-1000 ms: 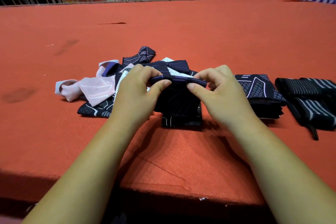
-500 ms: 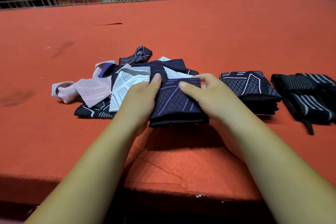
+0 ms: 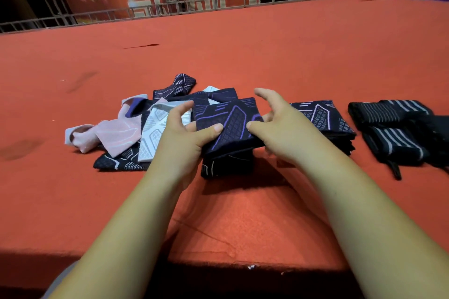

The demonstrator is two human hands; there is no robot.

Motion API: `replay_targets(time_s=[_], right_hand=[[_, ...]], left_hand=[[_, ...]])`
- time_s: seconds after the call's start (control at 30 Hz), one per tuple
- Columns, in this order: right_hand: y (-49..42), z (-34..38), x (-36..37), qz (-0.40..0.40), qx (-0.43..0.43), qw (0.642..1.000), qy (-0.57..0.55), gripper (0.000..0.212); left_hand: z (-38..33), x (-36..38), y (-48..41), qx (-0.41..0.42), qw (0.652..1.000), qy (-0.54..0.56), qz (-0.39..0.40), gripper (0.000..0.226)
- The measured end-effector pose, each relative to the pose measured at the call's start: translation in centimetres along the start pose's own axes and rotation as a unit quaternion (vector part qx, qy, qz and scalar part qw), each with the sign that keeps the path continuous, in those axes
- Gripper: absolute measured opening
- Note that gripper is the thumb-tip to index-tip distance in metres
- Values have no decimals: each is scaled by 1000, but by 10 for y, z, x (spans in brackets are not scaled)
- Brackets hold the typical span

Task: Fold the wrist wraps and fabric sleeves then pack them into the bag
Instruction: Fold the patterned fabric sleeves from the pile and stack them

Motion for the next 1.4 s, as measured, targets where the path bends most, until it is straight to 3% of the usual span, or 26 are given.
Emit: replay_targets(time_s=[0.13,0.3,0.47,0.63,0.83,1.0,1.2,1.4], right_hand=[[-6,2,-21,-57,-44,997,-12,41],[-14,1,-54,-168,-92,982,-5,48],[-23,-21,-91,-234,-72,969,34,52],[-28,-51,-108,-239,0,967,89,53],[-33,-78,-107,-219,71,967,111,48],[-33,-94,-102,-204,118,963,131,45],[-29,-91,-100,-194,130,958,164,45],[-22,-64,-101,-263,40,944,193,33]], left_hand=[[-4,17,0,63,996,-70,-8,52],[-22,60,0,115,984,-135,13,26],[-21,108,-8,122,979,-152,54,47],[-1,145,-14,144,968,-198,63,59],[28,155,-12,140,956,-250,60,51],[48,152,-10,134,953,-262,68,60],[43,151,-10,177,922,-332,94,49],[22,129,-1,180,915,-347,97,39]])
Point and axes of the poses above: each hand's wrist, its own y-axis away from the middle knuckle, its own x-axis out of the palm, z = x × y, the point moved 6 cm from there along -y, towards the middle knuckle, and after that the axes turned 10 degrees about -z, right-handed, at the moved point
